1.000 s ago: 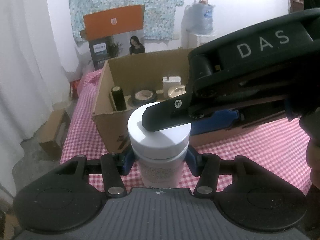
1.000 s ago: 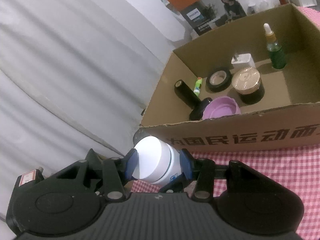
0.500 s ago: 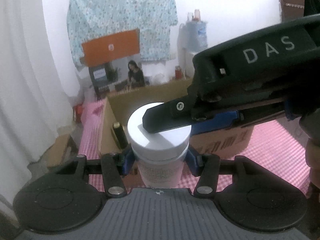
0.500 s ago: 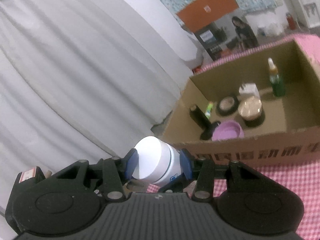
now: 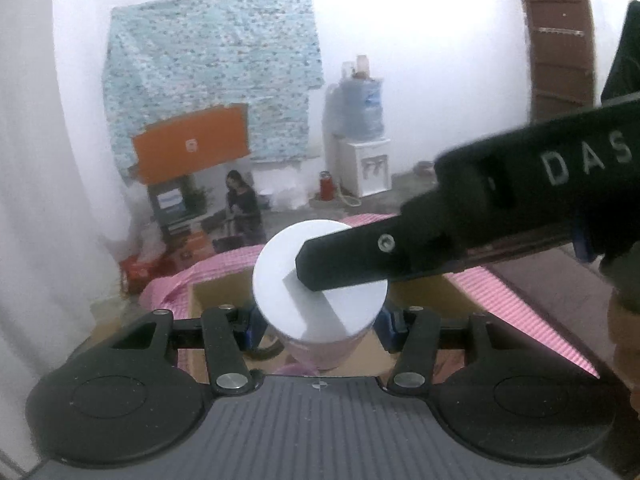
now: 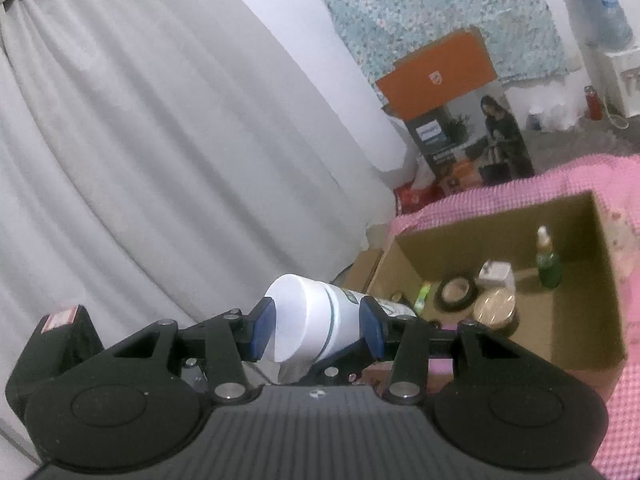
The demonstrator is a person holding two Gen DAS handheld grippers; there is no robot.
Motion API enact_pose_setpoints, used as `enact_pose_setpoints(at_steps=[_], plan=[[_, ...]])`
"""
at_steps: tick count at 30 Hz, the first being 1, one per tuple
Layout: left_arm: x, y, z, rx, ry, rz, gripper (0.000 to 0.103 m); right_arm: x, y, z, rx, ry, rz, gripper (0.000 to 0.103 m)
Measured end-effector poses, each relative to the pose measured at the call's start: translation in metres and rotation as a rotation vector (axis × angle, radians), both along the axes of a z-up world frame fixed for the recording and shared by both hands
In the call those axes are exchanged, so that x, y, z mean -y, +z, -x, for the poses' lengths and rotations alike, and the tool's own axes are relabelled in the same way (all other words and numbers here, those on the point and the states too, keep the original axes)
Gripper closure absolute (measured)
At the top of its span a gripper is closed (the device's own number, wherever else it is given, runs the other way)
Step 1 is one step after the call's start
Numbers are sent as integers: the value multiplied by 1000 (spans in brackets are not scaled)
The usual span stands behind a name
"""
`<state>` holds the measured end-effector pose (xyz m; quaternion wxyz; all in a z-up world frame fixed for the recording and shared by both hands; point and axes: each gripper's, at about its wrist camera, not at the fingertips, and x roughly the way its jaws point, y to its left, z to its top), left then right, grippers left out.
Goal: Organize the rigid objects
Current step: 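Carry the white pill bottle into the box and release it upright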
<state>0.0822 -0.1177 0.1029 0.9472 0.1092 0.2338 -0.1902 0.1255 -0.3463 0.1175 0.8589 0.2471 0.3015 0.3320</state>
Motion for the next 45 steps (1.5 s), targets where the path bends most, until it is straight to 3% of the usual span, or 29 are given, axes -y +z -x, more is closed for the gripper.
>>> enact_pose_setpoints(at_steps=[7,20,27,39,45], plan=[[23,-8,-33,-64,-62,12,50,29,-8,-30,-40,-53,-13,53],[57,-73,-107,-371,-118,23,50,69,-86,-106,-300,-80,0,53],[77,-102,-129,-468,-146,-11,50,84,-113,-128,-373,-95,57,54],[93,-116,-135,-503,-188,-36,48,87,-112,-131,-321,-118,202,53],[90,-107,-123,-434,-214,-41,27,90,-106,-128,-303,-128,224,52]])
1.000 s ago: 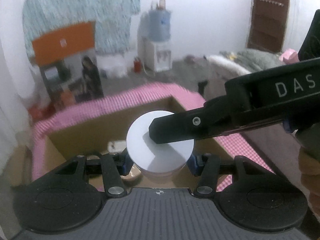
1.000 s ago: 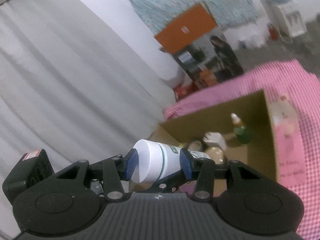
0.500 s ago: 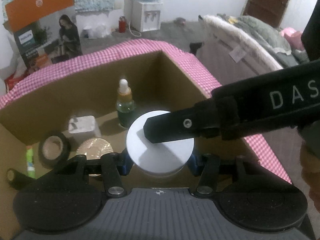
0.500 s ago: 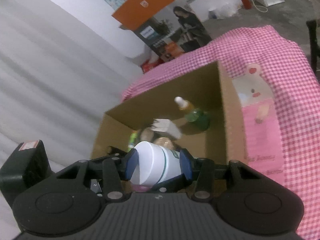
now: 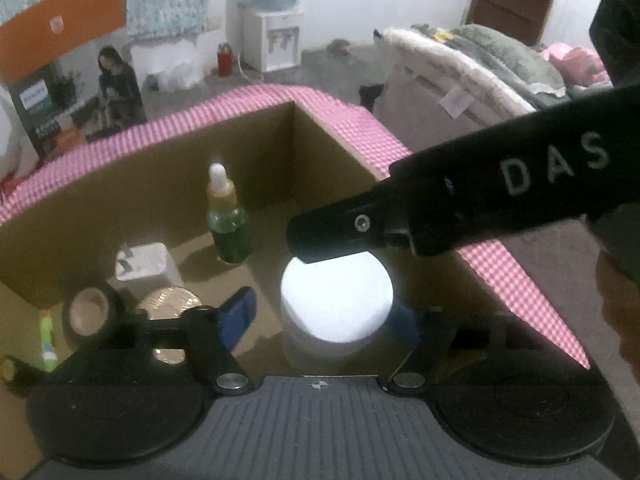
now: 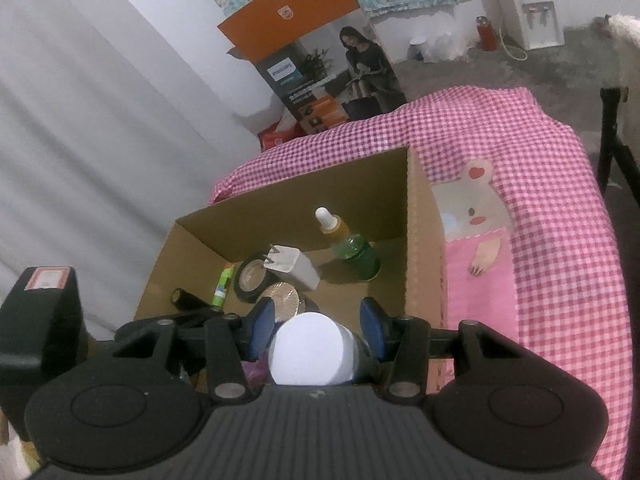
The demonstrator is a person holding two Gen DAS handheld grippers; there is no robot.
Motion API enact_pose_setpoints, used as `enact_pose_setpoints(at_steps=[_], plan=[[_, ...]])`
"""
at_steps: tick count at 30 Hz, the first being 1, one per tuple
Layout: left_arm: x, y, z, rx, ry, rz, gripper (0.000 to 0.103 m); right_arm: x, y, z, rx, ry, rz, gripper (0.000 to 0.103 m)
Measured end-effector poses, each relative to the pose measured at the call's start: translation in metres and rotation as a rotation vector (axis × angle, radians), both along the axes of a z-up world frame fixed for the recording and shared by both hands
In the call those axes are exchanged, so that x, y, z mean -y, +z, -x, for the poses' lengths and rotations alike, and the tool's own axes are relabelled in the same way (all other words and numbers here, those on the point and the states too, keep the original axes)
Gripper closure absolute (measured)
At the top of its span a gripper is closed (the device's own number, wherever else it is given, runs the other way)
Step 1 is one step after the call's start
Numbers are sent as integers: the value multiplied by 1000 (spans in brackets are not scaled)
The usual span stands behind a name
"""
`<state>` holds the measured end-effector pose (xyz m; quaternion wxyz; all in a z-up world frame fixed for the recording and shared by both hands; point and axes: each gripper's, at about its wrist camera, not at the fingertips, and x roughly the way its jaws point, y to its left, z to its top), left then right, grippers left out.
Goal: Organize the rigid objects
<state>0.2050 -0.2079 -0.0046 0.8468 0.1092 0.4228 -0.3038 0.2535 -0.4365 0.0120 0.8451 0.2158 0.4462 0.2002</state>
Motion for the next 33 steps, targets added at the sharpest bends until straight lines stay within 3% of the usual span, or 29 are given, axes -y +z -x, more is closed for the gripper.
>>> enact_pose_setpoints(at_steps=[5,9,12,17,20,27,33], plan=[[-23,14,15,44,-8,25,13,-2,19,0,52,13,21,52],[-47,24,28,88,5,34,12,-15,40,-9,84,77,32,52],[-61,25,24,96,37,25,12,-34,46,-26,49,170,51,52],[-68,11,2,28,94,-10,35,-74,32,-65,-78,288,148,52],[-65,3,-13,-4,98,-20,41,-96,23,-86,-140,343,220,52],[-70,-10,-35,-62,108,-35,44,-129,-3,-109,-231,424,340,53],[-72,-15,-46,-104,134,-38,44,-144,-23,-123,-292,451,363,53]])
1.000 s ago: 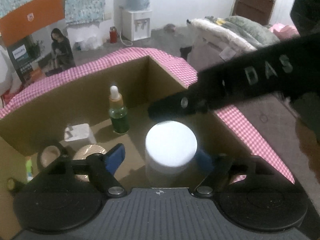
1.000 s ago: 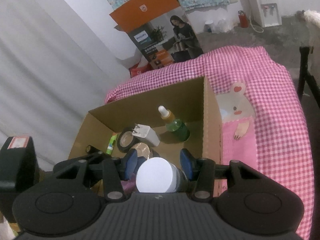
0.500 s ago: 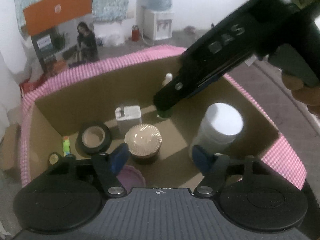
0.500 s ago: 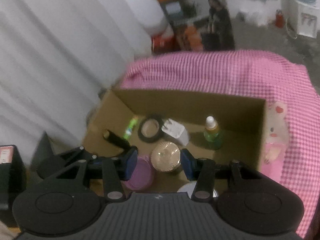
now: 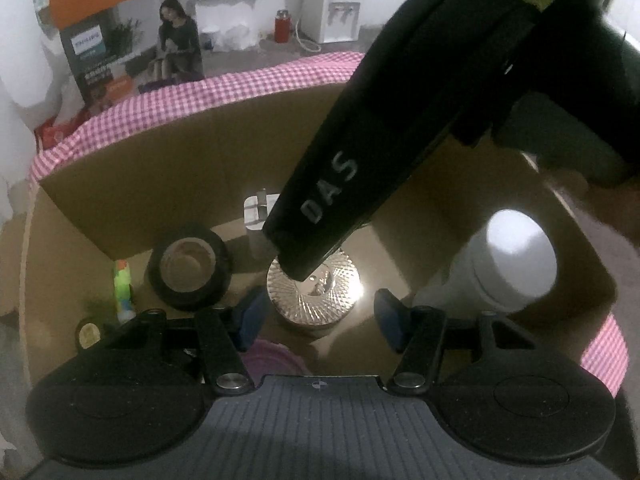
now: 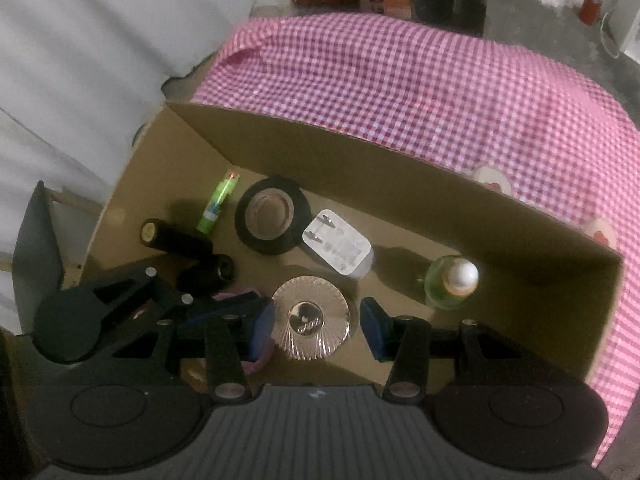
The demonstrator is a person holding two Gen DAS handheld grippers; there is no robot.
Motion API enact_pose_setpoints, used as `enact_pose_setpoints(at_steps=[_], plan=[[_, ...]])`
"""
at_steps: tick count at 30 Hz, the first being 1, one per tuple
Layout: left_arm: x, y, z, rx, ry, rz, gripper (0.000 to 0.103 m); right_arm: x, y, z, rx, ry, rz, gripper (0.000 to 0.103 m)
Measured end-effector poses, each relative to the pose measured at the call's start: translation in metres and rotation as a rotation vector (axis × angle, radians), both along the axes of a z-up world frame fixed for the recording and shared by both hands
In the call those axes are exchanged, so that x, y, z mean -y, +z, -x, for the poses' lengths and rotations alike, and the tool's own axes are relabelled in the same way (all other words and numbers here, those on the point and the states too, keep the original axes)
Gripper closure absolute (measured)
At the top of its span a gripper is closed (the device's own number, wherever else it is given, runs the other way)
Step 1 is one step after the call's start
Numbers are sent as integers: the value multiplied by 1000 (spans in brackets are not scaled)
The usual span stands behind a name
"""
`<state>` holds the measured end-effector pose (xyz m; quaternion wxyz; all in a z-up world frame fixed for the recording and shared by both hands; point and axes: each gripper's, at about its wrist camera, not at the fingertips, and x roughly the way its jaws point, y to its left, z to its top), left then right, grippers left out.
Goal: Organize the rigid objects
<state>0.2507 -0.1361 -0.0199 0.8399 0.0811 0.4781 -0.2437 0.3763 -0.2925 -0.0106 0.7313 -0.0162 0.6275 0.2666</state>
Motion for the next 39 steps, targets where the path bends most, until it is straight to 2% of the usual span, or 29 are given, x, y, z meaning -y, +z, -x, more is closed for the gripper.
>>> enact_pose_setpoints(at_steps=[5,14,26,33,39], plan=[[0,-3,-7,-26,15,-11,42,-8,-9,-12,-33,10,13,53],[-2,-13,-23,-124,26,32,42,-21,-20,-18,-71,38,22,53],[-8,-12,-27,-207,-10,128,42,-2,-16,-6,-106,39,34,54],[-13,-9,-30,-193,-26,140,39,14,-8,0,-125,14,24,54],[-41,11,-18,-96,15,147,37,20,24,-4,-35,-28,-77,54]])
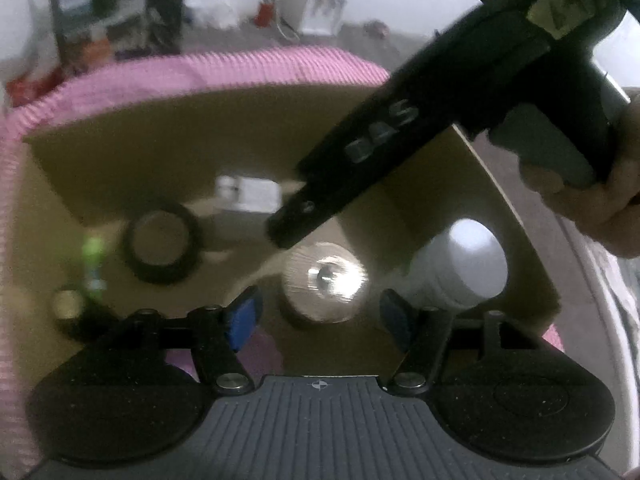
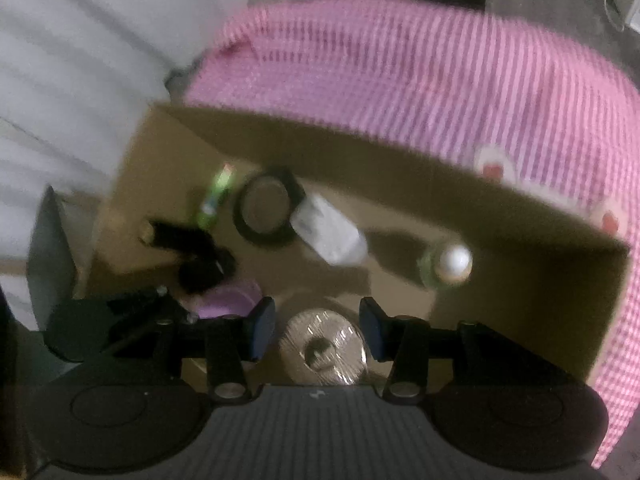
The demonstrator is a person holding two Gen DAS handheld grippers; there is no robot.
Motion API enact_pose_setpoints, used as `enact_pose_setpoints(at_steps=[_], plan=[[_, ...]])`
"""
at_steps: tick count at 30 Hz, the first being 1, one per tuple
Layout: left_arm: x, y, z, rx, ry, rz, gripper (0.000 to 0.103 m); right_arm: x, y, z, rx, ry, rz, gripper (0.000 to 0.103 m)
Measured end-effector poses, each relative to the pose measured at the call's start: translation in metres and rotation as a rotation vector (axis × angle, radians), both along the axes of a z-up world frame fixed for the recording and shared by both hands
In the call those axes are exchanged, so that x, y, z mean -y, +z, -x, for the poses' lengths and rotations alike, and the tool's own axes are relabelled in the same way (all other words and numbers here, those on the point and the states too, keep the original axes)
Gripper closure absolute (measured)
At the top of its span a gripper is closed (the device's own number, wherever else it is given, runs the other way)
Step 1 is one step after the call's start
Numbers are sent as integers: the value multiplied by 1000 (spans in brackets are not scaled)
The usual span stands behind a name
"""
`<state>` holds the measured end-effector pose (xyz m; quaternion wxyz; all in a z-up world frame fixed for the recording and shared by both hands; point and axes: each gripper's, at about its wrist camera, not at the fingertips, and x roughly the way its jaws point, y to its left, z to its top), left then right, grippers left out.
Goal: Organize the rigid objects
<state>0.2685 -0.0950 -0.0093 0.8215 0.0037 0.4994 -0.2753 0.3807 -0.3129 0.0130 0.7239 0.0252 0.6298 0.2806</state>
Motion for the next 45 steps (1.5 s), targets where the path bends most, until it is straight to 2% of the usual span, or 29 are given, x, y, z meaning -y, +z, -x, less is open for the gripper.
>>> enact_pose_setpoints(at_steps=[6,16,27,32,35,37,42,45], plan=[[-45,23,30,129,70,-56,37,-25,11,5,14,58,-59,54],[-76,40,73,214,160,-27,37,-100,-26,14,-2,189,52,54],[-98,42,92,235,217,60,34,-129,-63,12,-28,207,123,54],[-103,42,99,250,232,72,31,-129,-67,21,-44,222,151,54],[-105,41,101,247,244,76,30,-124,-59,25,-24,209,150,54],[-106,43,105,253,247,78,27,-115,-45,28,-4,172,112,54],[-101,46,116,295,247,60,18,-72,8,53,132,58,-13,52],[-100,49,122,312,252,69,13,-35,43,87,243,-22,-79,41]])
